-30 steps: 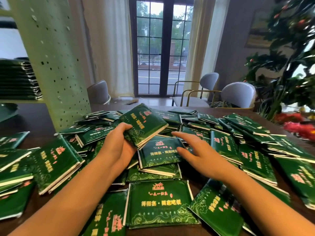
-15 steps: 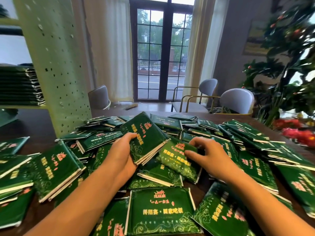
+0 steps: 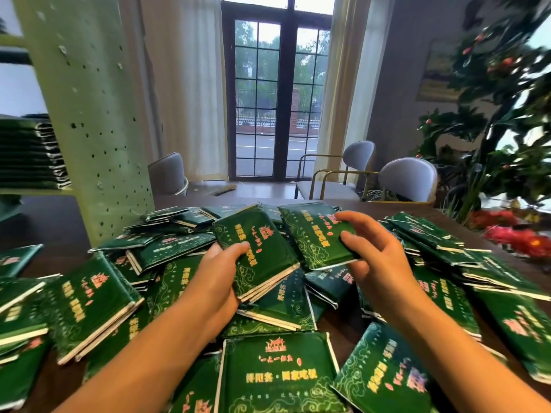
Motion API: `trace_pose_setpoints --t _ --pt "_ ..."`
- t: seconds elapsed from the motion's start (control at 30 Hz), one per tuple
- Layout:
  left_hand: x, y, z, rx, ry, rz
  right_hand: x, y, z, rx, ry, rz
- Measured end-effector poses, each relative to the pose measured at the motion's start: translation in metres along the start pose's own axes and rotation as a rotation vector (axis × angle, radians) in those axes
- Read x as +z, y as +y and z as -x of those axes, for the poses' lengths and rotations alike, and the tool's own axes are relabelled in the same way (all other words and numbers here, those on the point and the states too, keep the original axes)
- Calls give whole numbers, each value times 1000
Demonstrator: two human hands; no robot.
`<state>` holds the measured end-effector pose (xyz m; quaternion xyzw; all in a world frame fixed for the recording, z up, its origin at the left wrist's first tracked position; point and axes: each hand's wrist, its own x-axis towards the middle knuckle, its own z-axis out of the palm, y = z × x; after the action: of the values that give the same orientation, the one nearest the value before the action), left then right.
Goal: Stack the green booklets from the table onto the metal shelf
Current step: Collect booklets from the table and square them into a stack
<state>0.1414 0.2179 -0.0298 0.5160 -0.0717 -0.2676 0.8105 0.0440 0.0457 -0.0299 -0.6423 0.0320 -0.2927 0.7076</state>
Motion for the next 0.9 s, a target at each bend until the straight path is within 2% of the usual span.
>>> trace_pose_setpoints --t 0.27,0.47,0.67,0.77,0.83,0.9 --pt "0 0 1 -13 27 23 2 0 0 -100 116 -88" --pt "5 -6 5 -48 -27 -20 8 7 5 -118 -135 49" --pt "8 -9 7 -49 -146 37 9 15 9 -192 -291 444" --pt "8 -11 7 1 -124 18 11 18 11 -245 -378 613" --pt "8 -12 6 31 -69 -22 12 18 12 -244 -427 624" --pt "5 -10 4 40 -4 -24 12 19 11 -233 -390 605"
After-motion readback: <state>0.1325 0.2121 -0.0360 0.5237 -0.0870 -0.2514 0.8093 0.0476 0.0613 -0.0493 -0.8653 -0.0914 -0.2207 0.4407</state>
